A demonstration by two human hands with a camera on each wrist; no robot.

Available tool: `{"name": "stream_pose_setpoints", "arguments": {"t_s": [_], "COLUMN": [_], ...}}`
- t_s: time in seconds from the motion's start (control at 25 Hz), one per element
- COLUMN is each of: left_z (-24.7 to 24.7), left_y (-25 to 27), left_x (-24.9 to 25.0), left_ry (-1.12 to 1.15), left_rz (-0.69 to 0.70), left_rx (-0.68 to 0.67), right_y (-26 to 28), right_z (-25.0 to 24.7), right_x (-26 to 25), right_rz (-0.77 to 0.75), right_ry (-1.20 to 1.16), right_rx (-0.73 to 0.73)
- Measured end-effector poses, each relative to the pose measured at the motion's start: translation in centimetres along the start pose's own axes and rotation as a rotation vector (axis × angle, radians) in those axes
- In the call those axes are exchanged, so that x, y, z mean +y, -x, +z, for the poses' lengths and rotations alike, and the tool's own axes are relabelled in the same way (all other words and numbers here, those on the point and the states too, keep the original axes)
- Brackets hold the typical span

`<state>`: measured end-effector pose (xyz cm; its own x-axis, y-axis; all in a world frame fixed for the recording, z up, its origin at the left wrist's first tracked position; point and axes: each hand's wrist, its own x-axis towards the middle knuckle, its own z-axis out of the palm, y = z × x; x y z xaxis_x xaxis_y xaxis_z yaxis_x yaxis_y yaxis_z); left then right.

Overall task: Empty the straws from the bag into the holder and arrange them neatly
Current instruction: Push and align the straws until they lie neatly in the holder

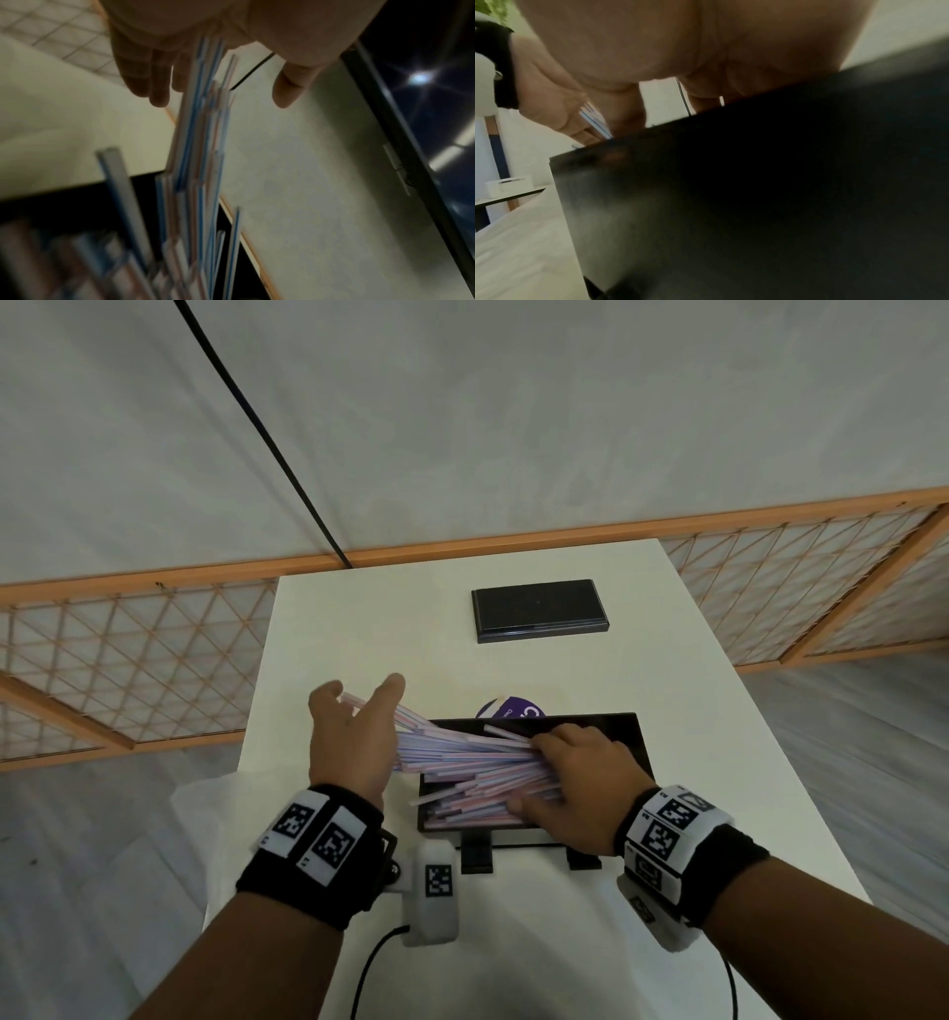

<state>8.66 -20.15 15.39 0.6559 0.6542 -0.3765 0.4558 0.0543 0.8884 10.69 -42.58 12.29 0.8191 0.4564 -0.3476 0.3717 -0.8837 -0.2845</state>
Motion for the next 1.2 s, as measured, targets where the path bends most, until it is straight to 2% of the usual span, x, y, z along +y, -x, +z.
{"name": "stream_pose_setpoints", "arguments": {"t_s": [0.12, 0.2, 0.32, 0.52, 0.64, 0.8, 0.88, 1.0, 1.12, 1.2], "left_z": [0.6, 0.9, 1.4, 1.7, 1.6, 0.9, 0.8, 1.0, 0.8, 0.6], "left_y": [-0.5, -0.2, 0.3, 1.1, 1.5, 1.4, 1.0, 0.4, 0.3, 0.1], "left_x": [-1.2, -1.2, -0.8, -1.1, -1.2, 0.2, 0.1, -1.0, -1.3, -1.3], "left_ry": [0.258, 0.306, 0.355, 0.320, 0.216, 0.239, 0.257, 0.240, 0.290, 0.368], "left_rz": [-0.128, -0.122, -0.086, -0.121, -0.022, 0.075, 0.041, -0.021, 0.017, -0.035], "left_rx": [-0.128, -0.184, -0.166, -0.245, -0.298, -0.300, -0.288, -0.194, -0.095, -0.066], "right_y": [-0.2, -0.5, -0.8, -1.4, -1.6, -1.1, -0.9, -1.0, -0.7, -0.1], "right_z": [0.9, 1.4, 2.0, 2.7, 2.6, 2.2, 2.0, 1.8, 1.6, 1.2], "right_x": [0.0, -0.4, -1.0, -1.6, -2.2, -3.4, -3.8, -3.8, -2.8, -1.5], "right_rz": [0.009, 0.018, 0.019, 0.049, 0.060, 0.022, 0.026, 0.021, -0.027, -0.055], "right_ry": [-0.047, -0.062, -0.078, -0.117, -0.123, -0.158, -0.140, -0.107, -0.228, -0.275], "right_rx": [-0.042, -0.063, -0.036, -0.028, -0.006, 0.190, 0.243, 0.232, 0.227, 0.192]}}
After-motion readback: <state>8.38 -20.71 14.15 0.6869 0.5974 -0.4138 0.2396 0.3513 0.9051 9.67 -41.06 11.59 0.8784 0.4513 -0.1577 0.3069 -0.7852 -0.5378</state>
